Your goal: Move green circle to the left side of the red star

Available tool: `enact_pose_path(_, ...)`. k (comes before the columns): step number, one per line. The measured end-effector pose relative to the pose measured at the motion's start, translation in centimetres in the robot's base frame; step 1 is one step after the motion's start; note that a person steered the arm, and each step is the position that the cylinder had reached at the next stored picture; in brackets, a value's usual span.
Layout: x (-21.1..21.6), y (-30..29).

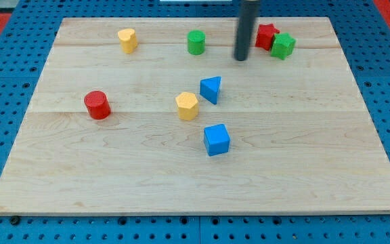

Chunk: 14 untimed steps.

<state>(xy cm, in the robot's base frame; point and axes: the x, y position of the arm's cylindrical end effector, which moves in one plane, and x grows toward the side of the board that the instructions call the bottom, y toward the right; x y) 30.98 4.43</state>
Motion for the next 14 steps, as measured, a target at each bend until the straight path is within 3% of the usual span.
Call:
enact_pose_path(1,1.6,-4.4)
enact_pose_path(2,-2.1,-7.5)
enact_pose_path(5,-7.1,-3.0)
enact_pose_path(8,-4.9,-1.1)
enact_pose_path(9,-8.1,-3.9)
enact_pose_path(10,-8.6,-0.8)
enact_pose_path(11,-7.0,2.4)
enact_pose_path(13,-5.9,-0.8)
enact_pose_path(14,-5.6,0.9)
